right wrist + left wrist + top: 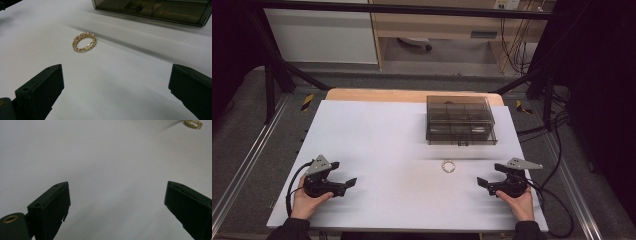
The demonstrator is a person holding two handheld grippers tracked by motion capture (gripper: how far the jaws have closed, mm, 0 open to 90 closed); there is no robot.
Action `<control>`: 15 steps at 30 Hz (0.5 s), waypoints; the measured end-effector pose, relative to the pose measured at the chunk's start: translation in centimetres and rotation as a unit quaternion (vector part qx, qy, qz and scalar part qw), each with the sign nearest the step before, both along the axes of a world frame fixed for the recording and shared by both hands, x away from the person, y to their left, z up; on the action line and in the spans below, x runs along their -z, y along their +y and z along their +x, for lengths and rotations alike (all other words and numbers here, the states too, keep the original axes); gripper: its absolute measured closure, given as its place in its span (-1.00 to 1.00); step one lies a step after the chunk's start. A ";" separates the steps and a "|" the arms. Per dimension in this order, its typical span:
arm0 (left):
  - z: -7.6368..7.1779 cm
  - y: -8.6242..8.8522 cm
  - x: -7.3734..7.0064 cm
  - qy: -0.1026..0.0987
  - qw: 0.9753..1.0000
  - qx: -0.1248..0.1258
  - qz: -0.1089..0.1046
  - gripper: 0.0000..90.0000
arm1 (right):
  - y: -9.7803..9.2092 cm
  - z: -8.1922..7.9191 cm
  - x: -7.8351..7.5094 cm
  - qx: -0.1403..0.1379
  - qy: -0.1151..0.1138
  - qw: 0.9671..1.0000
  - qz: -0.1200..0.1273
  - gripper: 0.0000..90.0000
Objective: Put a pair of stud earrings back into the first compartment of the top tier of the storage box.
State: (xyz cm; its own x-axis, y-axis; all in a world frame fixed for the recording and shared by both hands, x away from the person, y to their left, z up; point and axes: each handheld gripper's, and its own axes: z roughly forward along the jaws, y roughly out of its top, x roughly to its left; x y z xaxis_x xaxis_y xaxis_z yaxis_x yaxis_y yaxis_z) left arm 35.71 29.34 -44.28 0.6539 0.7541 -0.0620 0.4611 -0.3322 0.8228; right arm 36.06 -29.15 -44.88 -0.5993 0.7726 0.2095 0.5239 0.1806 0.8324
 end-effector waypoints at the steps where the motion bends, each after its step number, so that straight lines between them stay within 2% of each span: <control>1: 0.0 0.0 0.0 0.000 1.000 0.000 0.001 -0.87 | 0.0 0.0 0.0 0.000 0.000 1.000 0.000 -0.98; 15: 0.0 0.1 0.1 0.004 1.000 -0.002 0.000 -0.87 | 0.4 0.1 -0.1 0.000 0.004 1.000 -0.003 -0.98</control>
State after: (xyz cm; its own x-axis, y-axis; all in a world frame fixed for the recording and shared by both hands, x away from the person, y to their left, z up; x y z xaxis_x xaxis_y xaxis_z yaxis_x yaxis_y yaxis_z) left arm 35.70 29.40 -44.33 0.6500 0.7569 -0.0677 0.4691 -0.3296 0.8193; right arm 36.17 -28.78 -44.75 -0.5980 0.7738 0.2090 0.5303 0.1864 0.8271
